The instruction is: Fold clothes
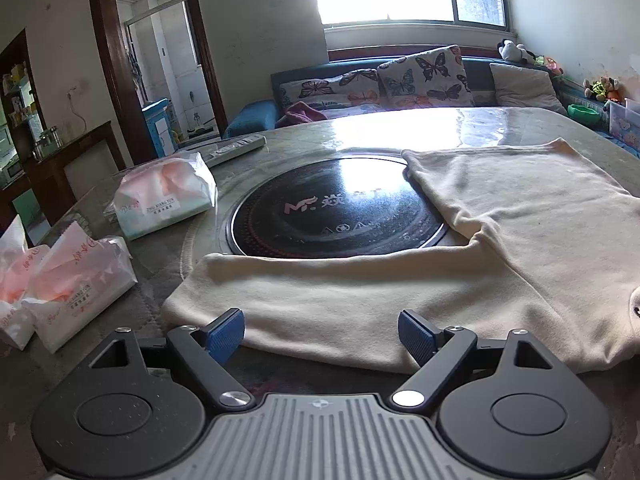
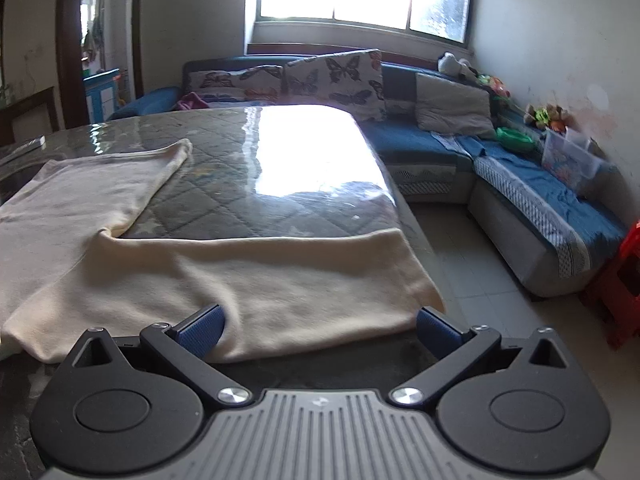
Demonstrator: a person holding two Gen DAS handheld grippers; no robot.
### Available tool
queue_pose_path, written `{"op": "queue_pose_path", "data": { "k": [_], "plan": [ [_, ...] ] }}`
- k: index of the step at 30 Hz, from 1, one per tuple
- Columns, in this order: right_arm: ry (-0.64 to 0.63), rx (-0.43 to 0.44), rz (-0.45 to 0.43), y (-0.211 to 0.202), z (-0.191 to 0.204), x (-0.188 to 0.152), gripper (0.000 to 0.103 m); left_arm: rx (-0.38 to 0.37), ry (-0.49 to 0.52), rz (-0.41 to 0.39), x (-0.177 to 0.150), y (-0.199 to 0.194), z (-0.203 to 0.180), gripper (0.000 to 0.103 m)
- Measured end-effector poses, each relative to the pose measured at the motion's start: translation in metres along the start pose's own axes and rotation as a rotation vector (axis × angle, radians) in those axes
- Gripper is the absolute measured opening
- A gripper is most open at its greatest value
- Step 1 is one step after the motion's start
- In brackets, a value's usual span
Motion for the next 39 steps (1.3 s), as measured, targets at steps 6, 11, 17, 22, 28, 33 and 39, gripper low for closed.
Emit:
{"op": "queue_pose_path", "data": {
  "k": [6,11,17,22,28,33,39],
  "plan": [
    [0.013,-0.022,-0.017,0.000,-0.004,0.008,0.103,-0.020,0.007,-0.041,0.011,-0.012,-0.008,0.087],
    [0.025,-0.099,0.017,0.018,-0.016,0.010,0.103,-0.055,0.035,-0.073,0.018,-0.023,-0.019,0.088],
    [0.114,-0.125,0.015,0.007,-0.037,0.003,0.095,-0.091,0.047,-0.093,0.024,-0.027,-0.032,0.089],
    [0.164,-0.092,0.017,0.001,-0.043,-0.003,0.064,-0.146,0.074,-0.104,0.028,-0.028,-0.055,0.089],
    [0.182,-0.089,0.007,0.000,-0.042,-0.004,0.046,-0.206,0.093,-0.106,0.030,-0.028,-0.080,0.089],
    [0.204,-0.090,-0.012,-0.001,-0.043,-0.003,0.014,-0.263,0.124,-0.100,0.030,-0.027,-0.108,0.089],
    [0.242,-0.040,-0.082,-0.013,-0.045,0.004,0.008,-0.354,0.170,-0.088,0.030,-0.025,-0.151,0.089]
  ]
}}
Point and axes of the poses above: each gripper's, at about its wrist camera, not at the fingertips, and y roughly the way its jaws point, z to its left, x to its top, the point moved 3 cm from there along y, roughly the way its jaws point, and after that the axes turned 7 degrees about -y, right-handed, at the moved point
